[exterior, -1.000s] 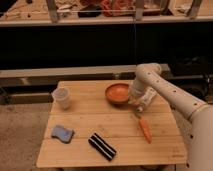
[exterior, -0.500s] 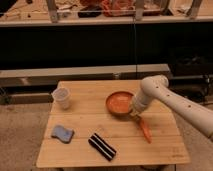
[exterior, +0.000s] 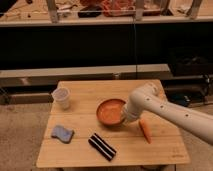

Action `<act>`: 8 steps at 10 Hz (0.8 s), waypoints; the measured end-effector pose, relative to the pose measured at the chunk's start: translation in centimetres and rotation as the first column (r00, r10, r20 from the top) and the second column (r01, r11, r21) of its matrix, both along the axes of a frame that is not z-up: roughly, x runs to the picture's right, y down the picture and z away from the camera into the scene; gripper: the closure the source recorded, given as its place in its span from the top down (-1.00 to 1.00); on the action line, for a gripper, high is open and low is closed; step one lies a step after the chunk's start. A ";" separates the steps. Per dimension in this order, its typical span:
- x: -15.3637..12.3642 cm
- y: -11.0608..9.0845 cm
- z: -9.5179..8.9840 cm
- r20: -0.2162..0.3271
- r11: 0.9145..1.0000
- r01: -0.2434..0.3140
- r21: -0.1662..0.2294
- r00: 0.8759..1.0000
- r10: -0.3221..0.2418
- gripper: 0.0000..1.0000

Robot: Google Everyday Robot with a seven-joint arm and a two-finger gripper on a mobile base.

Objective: Drag the ceramic bowl in a circle

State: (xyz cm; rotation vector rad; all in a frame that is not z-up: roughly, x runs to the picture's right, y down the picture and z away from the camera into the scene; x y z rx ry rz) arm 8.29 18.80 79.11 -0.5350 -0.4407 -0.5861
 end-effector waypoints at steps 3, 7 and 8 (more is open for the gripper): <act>-5.7 0.0 -0.5 0.066 0.995 0.102 0.022 0.992 -0.103 -0.97; -9.1 -2.3 1.8 0.084 0.982 0.189 0.025 0.978 -0.191 -0.97; -9.1 -3.5 3.0 0.075 0.981 0.190 0.025 0.979 -0.192 -0.97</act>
